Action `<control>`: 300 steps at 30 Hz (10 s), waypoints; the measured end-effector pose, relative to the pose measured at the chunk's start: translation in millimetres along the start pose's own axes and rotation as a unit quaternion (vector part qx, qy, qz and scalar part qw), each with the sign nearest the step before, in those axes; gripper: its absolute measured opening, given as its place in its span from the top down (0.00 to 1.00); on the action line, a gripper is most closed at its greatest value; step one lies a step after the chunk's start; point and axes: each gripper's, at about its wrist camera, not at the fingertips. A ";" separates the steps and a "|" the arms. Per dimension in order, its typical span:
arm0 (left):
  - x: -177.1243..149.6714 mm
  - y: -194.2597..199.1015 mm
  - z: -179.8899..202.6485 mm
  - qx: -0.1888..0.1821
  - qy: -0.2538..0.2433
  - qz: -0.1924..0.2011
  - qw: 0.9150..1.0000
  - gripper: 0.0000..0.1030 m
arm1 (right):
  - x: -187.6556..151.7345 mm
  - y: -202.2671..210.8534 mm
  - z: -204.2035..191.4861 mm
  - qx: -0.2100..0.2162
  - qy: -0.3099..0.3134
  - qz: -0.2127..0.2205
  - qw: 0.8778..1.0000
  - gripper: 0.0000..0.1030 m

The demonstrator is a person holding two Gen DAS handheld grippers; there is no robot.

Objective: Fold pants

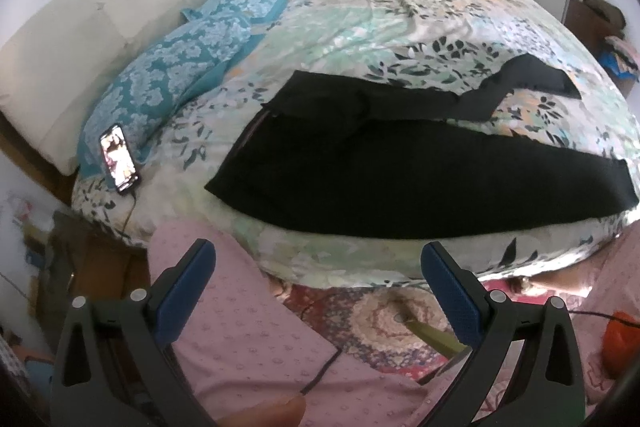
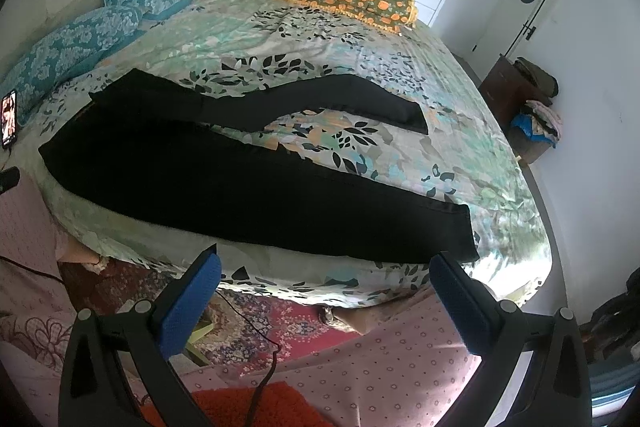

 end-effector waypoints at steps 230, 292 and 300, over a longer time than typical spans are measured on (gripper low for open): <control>132.1 -183.1 42.1 -0.126 0.049 -0.145 0.980 0.01 | 216.3 -431.1 390.6 0.260 -0.222 0.005 0.940 0.91; 332.3 -354.7 27.9 -0.018 0.088 -0.018 0.996 0.19 | 323.7 -489.8 358.2 -0.002 -0.052 -0.004 0.999 0.92; 308.9 -440.0 20.9 -0.110 -0.052 -0.219 0.968 0.21 | 221.8 -454.2 391.5 0.027 -0.125 -0.014 0.992 0.92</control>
Point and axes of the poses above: each gripper's, at about its wrist camera, not at the fingertips, and y roughly against the way its jaws point, z to its right, x to its top, and after that the axes turned 3 degrees about -y, right-handed
